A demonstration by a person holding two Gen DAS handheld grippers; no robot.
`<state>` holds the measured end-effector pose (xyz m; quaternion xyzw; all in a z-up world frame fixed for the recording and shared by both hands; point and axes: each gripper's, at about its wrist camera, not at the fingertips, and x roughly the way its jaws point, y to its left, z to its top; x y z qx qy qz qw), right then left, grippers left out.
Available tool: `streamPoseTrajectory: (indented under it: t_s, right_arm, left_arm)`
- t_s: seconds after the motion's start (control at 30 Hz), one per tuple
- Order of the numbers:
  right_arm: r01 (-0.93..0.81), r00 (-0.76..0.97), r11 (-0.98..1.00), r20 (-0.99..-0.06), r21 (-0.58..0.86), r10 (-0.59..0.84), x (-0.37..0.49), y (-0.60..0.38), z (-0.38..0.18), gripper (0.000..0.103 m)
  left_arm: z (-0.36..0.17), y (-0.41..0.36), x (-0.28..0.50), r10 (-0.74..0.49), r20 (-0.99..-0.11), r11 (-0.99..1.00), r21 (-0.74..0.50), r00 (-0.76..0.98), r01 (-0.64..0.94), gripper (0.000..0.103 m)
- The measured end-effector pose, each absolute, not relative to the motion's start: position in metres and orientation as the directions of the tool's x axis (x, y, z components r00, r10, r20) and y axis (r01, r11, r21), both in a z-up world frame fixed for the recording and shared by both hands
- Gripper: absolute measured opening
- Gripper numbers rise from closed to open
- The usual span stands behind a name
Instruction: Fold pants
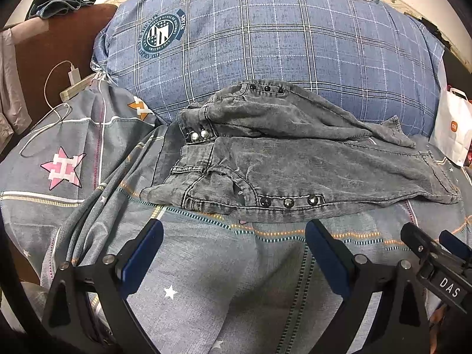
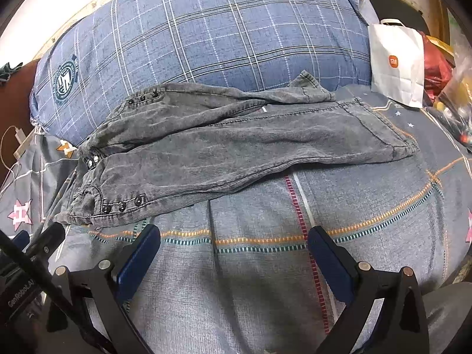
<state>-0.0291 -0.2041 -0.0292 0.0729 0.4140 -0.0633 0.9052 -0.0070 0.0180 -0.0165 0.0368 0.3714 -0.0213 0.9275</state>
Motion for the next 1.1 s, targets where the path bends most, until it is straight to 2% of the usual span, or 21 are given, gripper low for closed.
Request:
streamPoseTrajectory:
  t_s: [0.27, 0.4, 0.57, 0.63, 0.7, 0.8, 0.9, 1.1]
  right_arm:
    - [0.14, 0.641, 0.984, -0.768, 0.107, -0.007, -0.028, -0.197, -0.027, 0.102]
    - [0.152, 0.605, 0.979, -0.796, 0.134, 0.015, -0.027, -0.199, -0.019, 0.102]
    - [0.156, 0.622, 0.973, -0.782, 0.171, 0.037, -0.028, -0.203, -0.005, 0.102]
    - [0.139, 0.662, 0.973, -0.748, 0.185, 0.047, -0.025, -0.206, -0.01, 0.102]
    - [0.186, 0.583, 0.972, -0.812, 0.147, 0.011, -0.009, -0.208, -0.024, 0.102]
    - [0.195, 0.564, 0.946, -0.819, 0.259, 0.108, -0.002, -0.218, -0.032, 0.1]
    - [0.203, 0.534, 0.955, -0.842, 0.214, 0.075, 0.005, -0.219, -0.038, 0.1]
    - [0.212, 0.536, 0.949, -0.84, 0.232, 0.086, 0.006, -0.223, -0.041, 0.1]
  left_arm:
    - [-0.015, 0.019, -0.004, -0.018, -0.717, 0.997, 0.04, 0.696, 0.067, 0.097]
    - [-0.008, 0.021, -0.002, -0.007, -0.761, 0.998, 0.038, 0.649, 0.055, 0.097]
    - [0.0, 0.023, 0.001, -0.009, -0.775, 0.997, 0.038, 0.632, 0.061, 0.097]
    - [-0.006, 0.023, 0.006, -0.011, -0.771, 0.998, 0.035, 0.637, 0.06, 0.097]
    - [-0.019, 0.02, 0.015, 0.001, -0.768, 0.997, 0.05, 0.641, 0.06, 0.097]
    - [-0.035, 0.015, 0.03, 0.012, -0.814, 0.993, 0.077, 0.581, 0.088, 0.097]
    - [-0.046, 0.015, 0.039, 0.017, -0.84, 0.994, 0.075, 0.542, 0.084, 0.097]
    - [-0.051, 0.022, 0.043, -0.003, -0.855, 0.997, 0.037, 0.519, 0.068, 0.097]
